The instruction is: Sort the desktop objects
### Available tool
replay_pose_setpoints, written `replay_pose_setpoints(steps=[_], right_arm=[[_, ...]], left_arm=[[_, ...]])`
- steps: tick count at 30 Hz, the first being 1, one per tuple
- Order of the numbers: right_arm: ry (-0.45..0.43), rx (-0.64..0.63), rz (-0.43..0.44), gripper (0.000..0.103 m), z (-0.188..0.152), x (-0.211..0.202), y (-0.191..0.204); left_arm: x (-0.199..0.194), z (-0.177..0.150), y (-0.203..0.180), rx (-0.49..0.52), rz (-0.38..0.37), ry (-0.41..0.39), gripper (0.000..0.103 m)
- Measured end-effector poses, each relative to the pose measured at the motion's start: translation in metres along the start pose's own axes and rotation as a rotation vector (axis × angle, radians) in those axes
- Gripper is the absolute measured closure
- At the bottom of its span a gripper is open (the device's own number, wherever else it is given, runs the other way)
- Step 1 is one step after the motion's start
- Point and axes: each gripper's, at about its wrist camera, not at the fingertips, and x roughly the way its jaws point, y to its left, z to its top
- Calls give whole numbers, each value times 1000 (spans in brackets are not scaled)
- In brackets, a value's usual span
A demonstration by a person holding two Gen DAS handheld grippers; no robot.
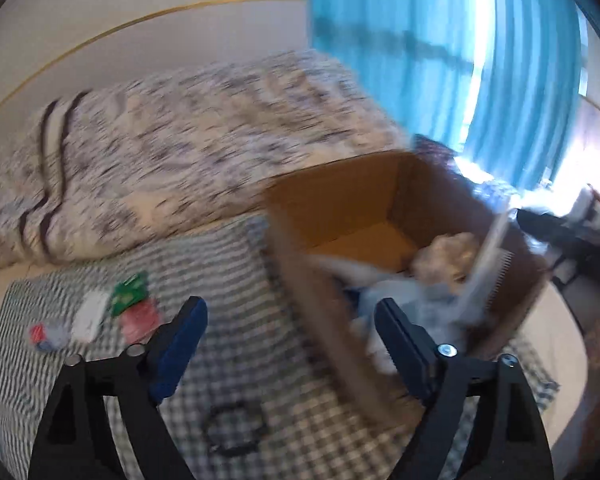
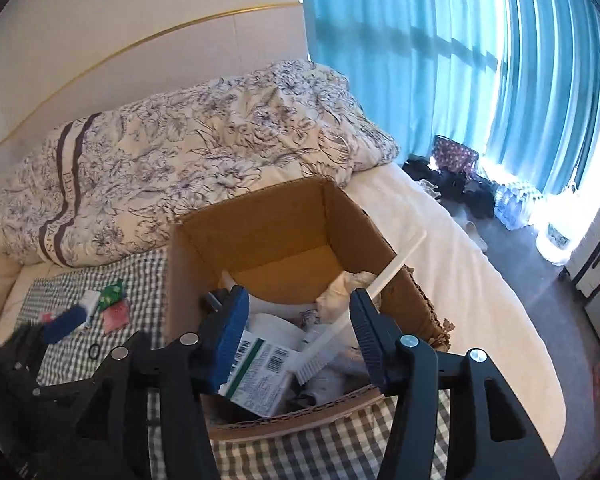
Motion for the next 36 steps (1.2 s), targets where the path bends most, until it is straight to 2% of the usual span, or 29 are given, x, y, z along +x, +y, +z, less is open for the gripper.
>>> replay_pose_setpoints(steps=[4, 6, 11, 14, 16, 17, 19, 20, 21, 23, 24, 25, 27, 29, 34, 36], right_arm=[[-23, -17, 9, 47, -1, -13, 15], [-35, -8, 40, 45, -9, -23, 20], [9, -4, 129, 43, -48, -42, 31], [27, -63, 114, 43, -66, -53, 41], [41, -83, 92, 43, -72, -57, 43], [51, -87, 93, 43, -76, -58, 43], [65, -84, 92, 43, -79, -57, 44], [71, -81, 91, 43, -81, -55, 44], [82, -77, 97, 43, -85, -53, 46], [96, -69, 109, 43, -91, -51, 49], [102, -69, 115, 43, -95, -50, 52], [110, -71, 119, 43, -100, -49, 55], [136, -73, 144, 43, -109, -46, 64], [161, -82, 172, 43, -118, -44, 74], [194, -134, 204, 43, -136, -41, 114], [205, -155, 230, 43, -140, -38, 133]], left_arm=[[17, -44, 44, -54, 66, 105, 12], [30, -71, 57, -74, 68, 162, 12], [76, -118, 51, -48, 67, 269, 12], [113, -135, 48, -84, 63, 333, 10], [115, -141, 45, -98, 66, 295, 8], [111, -143, 45, -93, 57, 283, 13], [103, -145, 49, -100, 27, 285, 36], [96, -145, 55, -114, 12, 285, 62], [90, -145, 63, -144, -16, 291, 78], [77, -149, 83, -234, -76, 304, 81], [69, -151, 90, -257, -71, 300, 90], [57, -153, 96, -257, -28, 287, 91], [31, -154, 105, -226, 127, 253, 91], [4, -155, 119, -220, 209, 209, 91], [-48, -157, 166, -262, 288, 127, 91], [-62, -160, 186, -289, 291, 102, 91]])
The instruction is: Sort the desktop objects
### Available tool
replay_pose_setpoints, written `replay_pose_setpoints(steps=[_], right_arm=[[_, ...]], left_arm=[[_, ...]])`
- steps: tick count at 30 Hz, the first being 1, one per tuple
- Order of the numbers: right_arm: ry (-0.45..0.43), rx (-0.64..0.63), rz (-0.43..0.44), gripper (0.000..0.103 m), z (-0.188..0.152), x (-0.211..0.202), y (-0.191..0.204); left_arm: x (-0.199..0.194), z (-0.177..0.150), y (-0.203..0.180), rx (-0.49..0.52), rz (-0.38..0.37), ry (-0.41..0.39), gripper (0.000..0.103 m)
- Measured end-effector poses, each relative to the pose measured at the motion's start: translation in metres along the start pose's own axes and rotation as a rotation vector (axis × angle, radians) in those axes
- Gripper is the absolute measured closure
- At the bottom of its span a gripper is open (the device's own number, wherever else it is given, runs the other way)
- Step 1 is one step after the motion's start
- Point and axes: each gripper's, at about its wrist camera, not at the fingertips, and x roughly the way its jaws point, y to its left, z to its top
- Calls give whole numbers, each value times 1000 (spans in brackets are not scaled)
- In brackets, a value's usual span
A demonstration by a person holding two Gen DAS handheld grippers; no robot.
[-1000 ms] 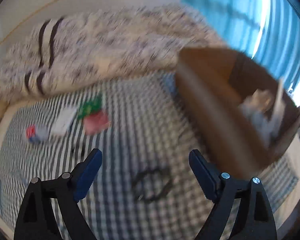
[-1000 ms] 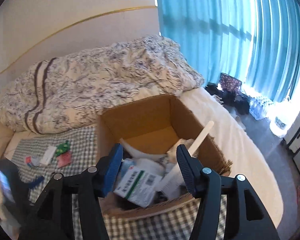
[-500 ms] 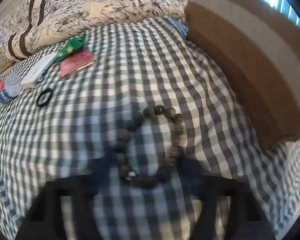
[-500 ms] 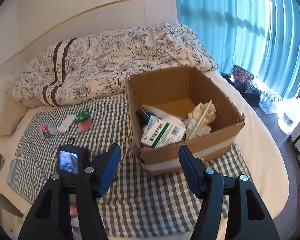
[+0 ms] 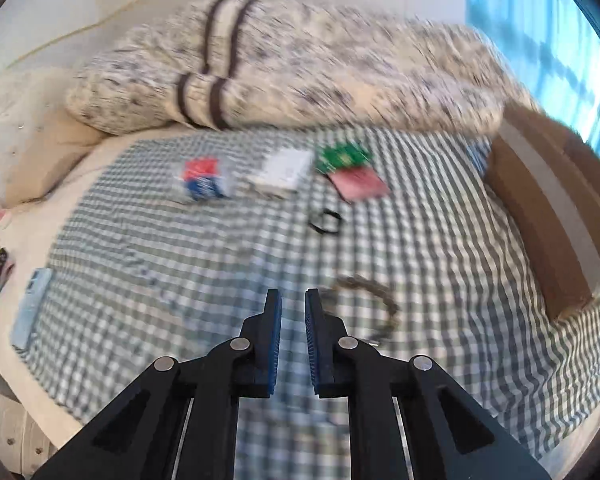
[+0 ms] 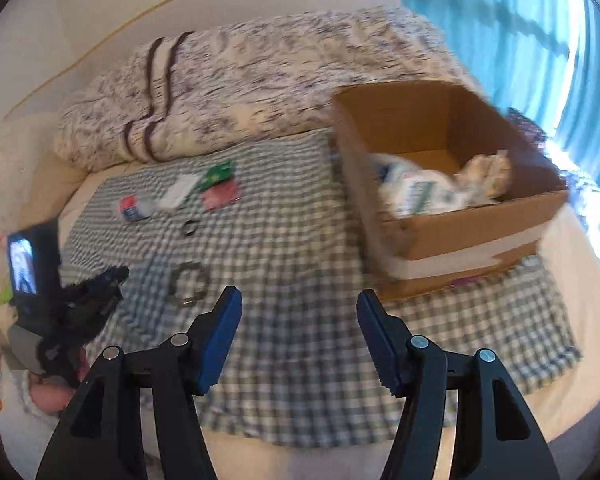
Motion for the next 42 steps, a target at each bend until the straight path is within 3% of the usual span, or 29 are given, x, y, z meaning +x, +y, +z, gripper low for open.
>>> replay_pose_setpoints(steps=[3, 5, 7, 8, 9, 12, 15, 16, 17, 19, 21, 22, 23, 24, 26, 30, 32, 37, 39, 41, 42], right_arm=[[17, -23, -1, 43, 2, 17, 27], [27, -20, 12, 43, 3, 25, 37], [30, -32, 7, 43, 5, 32, 47], [33, -41, -1, 43, 7, 37, 51], [37, -52, -10, 43, 9, 42, 55], [70, -52, 11, 43, 14, 62, 57], [99, -88, 22, 42, 22, 86, 61], [115, -114, -2, 41, 25, 94, 63], [125, -149, -46, 40, 28, 101, 69], [113, -218, -116, 23, 35, 116, 82], [117, -238, -100, 23, 46, 136, 91], [134, -233, -79, 23, 51, 146, 93], [151, -221, -54, 23, 58, 158, 95], [164, -209, -37, 23, 63, 170, 98], [168, -213, -7, 23, 71, 187, 104], [184, -253, 41, 24, 76, 225, 129], [196, -271, 34, 24, 78, 244, 144], [210, -305, 16, 25, 79, 286, 172], [261, -286, -3, 25, 73, 307, 172], [245, -280, -3, 25, 70, 309, 170], [243, -276, -3, 32, 69, 307, 169]], left_arm=[[11, 4, 26, -30, -52, 20, 91], [21, -1, 30, -27, -96, 37, 85], [36, -4, 21, -11, -132, 62, 54], [46, -6, 15, -9, -145, 75, 21], [53, -7, 9, -13, -154, 78, 8], [82, -8, -6, -31, -212, 89, 8], [136, -12, -15, -46, -136, 205, 8], [148, -16, -15, -61, -124, 221, 6], [147, -16, -16, -66, -125, 187, 6], [140, -16, -17, -43, -121, 171, 13], [133, -15, -9, -63, -122, 148, 46], [131, -15, 1, -95, -115, 148, 56], [131, -14, 11, -125, -112, 156, 79], [131, -13, 21, -150, -112, 165, 91], [131, -10, 47, -193, -106, 183, 91], [121, -1, 87, -230, 56, 155, 92], [117, 0, 104, -247, 81, 145, 92], [140, -8, 118, -262, 104, 196, 92], [144, -13, 115, -246, 119, 183, 92], [144, -12, 108, -211, 149, 178, 92], [145, -11, 107, -209, 152, 178, 92]])
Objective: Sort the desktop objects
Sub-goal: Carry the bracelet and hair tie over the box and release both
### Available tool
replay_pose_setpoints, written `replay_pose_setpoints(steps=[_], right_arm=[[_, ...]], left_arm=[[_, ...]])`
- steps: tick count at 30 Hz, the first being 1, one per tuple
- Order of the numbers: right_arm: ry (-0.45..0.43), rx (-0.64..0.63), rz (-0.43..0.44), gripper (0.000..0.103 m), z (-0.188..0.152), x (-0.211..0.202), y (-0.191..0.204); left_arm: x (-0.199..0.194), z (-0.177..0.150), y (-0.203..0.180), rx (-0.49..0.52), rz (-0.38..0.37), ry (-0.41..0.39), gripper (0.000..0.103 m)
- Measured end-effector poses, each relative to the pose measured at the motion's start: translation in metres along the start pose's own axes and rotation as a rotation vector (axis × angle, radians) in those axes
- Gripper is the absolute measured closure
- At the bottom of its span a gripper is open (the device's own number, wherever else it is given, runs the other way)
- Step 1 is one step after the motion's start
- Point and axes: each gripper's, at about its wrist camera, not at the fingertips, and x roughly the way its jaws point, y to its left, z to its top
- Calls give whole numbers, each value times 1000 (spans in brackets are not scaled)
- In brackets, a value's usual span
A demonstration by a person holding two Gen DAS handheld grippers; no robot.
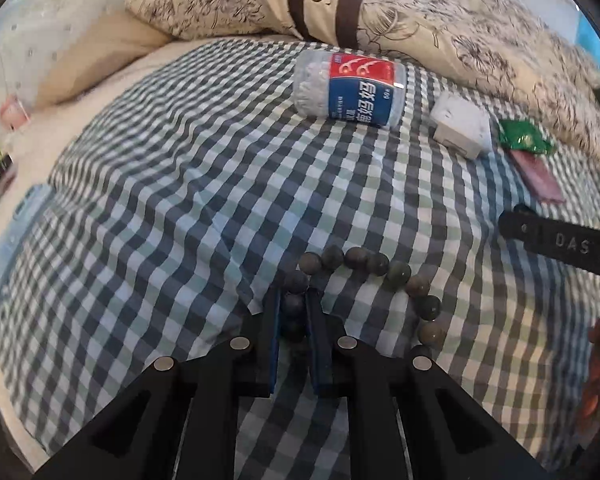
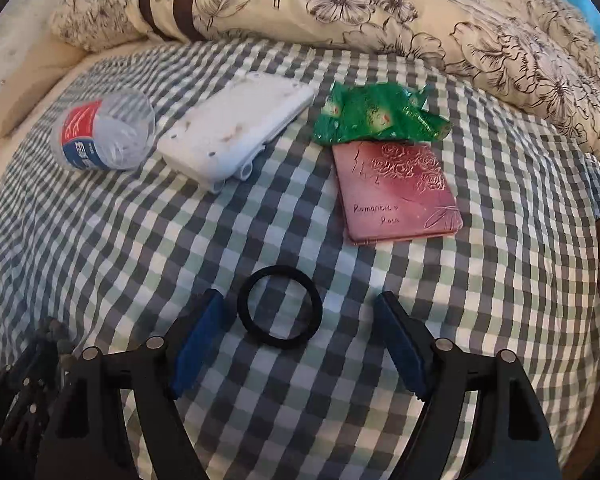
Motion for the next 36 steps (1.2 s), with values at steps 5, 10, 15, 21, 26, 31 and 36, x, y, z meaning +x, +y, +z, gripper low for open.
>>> replay_pose_setpoints(steps=[5, 10, 15, 21, 26, 31, 36], right_arm=[[1, 83, 82, 100, -7, -29, -27], [-60, 68, 121, 100, -38, -95, -45], [-115, 91, 127, 100, -70, -153, -63], [-180, 138, 143, 100, -118, -200, -72], [-213, 183, 174, 100, -149, -223, -81], [-243, 208, 196, 100, -168, -244, -94], [-293, 231, 169, 100, -171, -276, -121]], left_arm=[[-3, 5, 3, -2, -31, 3, 91], [-34, 13, -20, 24, -117, -46, 92], [-83, 15, -50, 63, -244, -129, 91], [-152, -11, -72, 153, -331, -197, 91], [-204, -27, -82, 219, -356, -258, 91], [-239, -35, -97, 258, -368, -294, 91], [-268, -36, -135, 311, -376, -317, 91]])
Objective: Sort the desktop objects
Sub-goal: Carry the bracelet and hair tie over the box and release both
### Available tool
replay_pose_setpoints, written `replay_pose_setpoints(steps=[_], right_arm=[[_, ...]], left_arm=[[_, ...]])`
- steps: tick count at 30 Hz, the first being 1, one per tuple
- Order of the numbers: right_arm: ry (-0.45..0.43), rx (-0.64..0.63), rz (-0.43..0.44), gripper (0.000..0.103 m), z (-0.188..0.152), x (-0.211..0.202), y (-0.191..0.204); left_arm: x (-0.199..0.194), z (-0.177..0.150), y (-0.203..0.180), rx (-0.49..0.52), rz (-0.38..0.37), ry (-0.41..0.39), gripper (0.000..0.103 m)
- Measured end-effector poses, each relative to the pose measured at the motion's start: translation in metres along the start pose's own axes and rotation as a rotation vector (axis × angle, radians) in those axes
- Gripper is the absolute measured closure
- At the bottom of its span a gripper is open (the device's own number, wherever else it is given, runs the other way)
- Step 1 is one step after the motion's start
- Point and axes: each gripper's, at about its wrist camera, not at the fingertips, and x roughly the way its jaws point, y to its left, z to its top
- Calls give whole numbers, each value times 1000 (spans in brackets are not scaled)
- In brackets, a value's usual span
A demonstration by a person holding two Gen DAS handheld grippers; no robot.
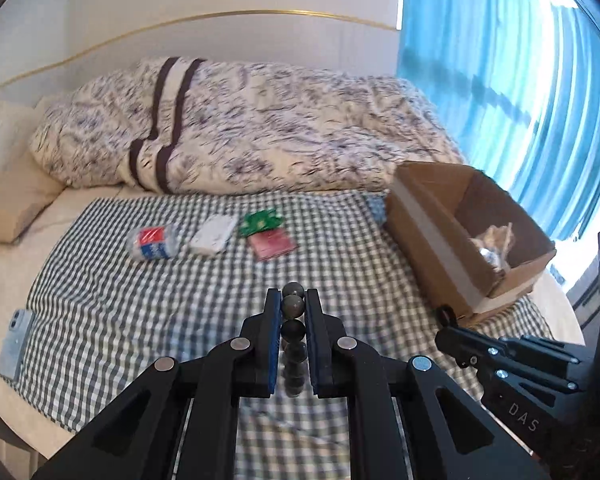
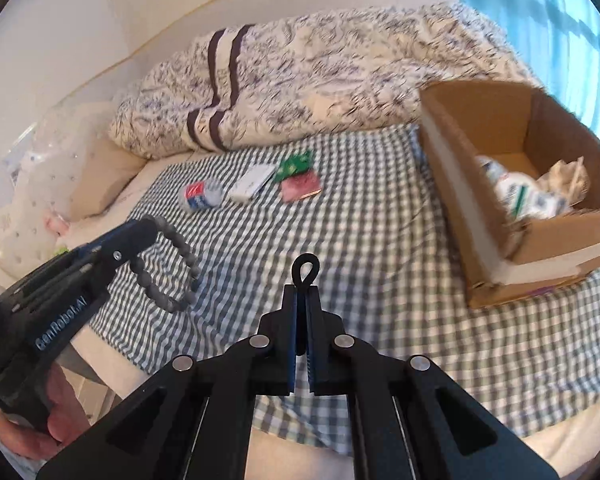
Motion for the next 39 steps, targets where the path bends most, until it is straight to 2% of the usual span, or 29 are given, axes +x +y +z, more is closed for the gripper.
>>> replay_pose_setpoints(steps=[2, 9, 13, 15, 21, 25, 26, 27, 28, 29, 30, 34, 37, 39], right_arm=[[-25, 11, -8, 100, 9, -13, -12], [-112, 35, -101, 100, 53, -52, -64], [-139, 73, -160, 100, 74, -60, -106], [-144, 98, -172, 100, 79, -60, -127], [-103, 185, -193, 100, 84, -35, -188], [-69, 206, -194, 98, 83, -15, -208], [-66, 219, -191, 97, 82, -11, -213], [-63, 237, -187, 94, 81, -9, -217], [-55, 260, -169, 72, 81, -7, -222], [-48, 278, -148, 55, 79, -4, -225], [-52, 300, -131, 30, 78, -5, -229], [-95, 324, -122, 28, 76, -18, -232], [-112, 313, -130, 28, 77, -27, -219], [-128, 315, -105, 28, 76, -33, -208]], left_arm=[[-1, 13, -20, 21, -22, -12, 91], [5, 80, -98, 103, -185, -64, 91], [18, 114, -145, 148, -284, -80, 92], [29, 126, -166, 173, -304, -76, 92], [87, 130, -211, 218, -350, 5, 92], [126, 120, -230, 248, -330, 73, 91], [134, 117, -234, 254, -317, 89, 87], [141, 115, -236, 257, -305, 107, 70], [147, 113, -236, 256, -282, 123, 56], [151, 113, -234, 252, -254, 129, 24], [152, 112, -231, 245, -229, 122, 12], [141, 113, -208, 209, -232, 95, 12], [126, 115, -182, 181, -176, 65, 9], [114, 112, -161, 170, -111, 44, 8]])
